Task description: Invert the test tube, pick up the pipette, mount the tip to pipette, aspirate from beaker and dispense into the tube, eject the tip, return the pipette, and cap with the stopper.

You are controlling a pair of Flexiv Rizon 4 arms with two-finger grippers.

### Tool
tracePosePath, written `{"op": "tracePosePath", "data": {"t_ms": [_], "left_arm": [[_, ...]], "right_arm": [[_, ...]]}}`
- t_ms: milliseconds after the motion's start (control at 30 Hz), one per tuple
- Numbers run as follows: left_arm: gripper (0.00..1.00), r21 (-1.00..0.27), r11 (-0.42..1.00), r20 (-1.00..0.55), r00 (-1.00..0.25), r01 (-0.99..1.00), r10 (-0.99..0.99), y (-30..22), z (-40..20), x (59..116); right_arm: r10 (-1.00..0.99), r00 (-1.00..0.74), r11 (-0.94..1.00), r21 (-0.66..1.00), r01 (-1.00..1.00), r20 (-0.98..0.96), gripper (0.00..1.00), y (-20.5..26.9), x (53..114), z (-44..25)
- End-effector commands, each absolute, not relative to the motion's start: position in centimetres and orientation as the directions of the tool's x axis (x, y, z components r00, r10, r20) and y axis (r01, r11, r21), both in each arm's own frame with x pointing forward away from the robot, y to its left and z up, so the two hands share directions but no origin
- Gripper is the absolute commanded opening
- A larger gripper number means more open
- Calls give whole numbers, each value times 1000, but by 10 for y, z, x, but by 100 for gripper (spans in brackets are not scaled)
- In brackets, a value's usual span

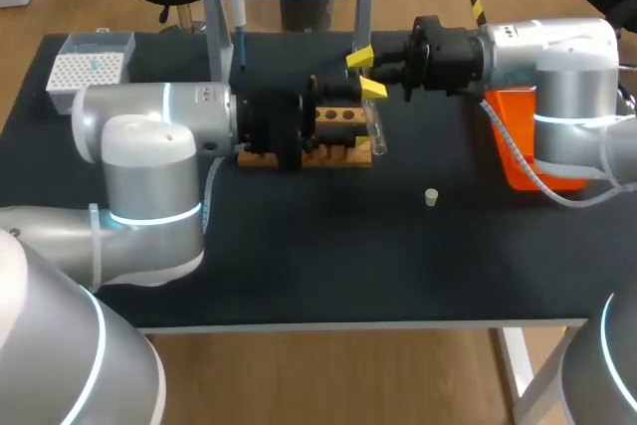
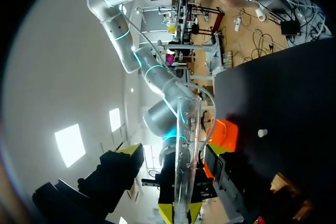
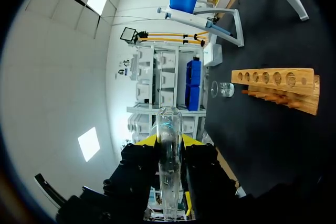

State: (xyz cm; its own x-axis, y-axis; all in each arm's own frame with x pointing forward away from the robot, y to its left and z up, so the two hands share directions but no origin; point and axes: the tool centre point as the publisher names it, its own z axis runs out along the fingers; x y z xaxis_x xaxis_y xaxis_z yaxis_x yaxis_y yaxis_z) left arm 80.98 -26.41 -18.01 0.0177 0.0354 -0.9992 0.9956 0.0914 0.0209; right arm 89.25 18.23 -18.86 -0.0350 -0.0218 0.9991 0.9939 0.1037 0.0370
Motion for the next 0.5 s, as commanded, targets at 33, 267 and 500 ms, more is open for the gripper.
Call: {"op": "tracePosePath", "data": {"t_ms": [33,267,500], "left_arm": [[67,21,95,-999,17,995,37,-269,-181,811],[57,22,81,-999,19,997,34,-273,-182,810],[38,21,79,-999,18,997,36,-272,-182,811]], "right_arm": [[-21,-35,105,37,994,999,0,182,893,-188],[-21,-35,105,37,994,999,0,182,893,-188],[-21,-35,105,37,994,999,0,182,893,-188]]}}
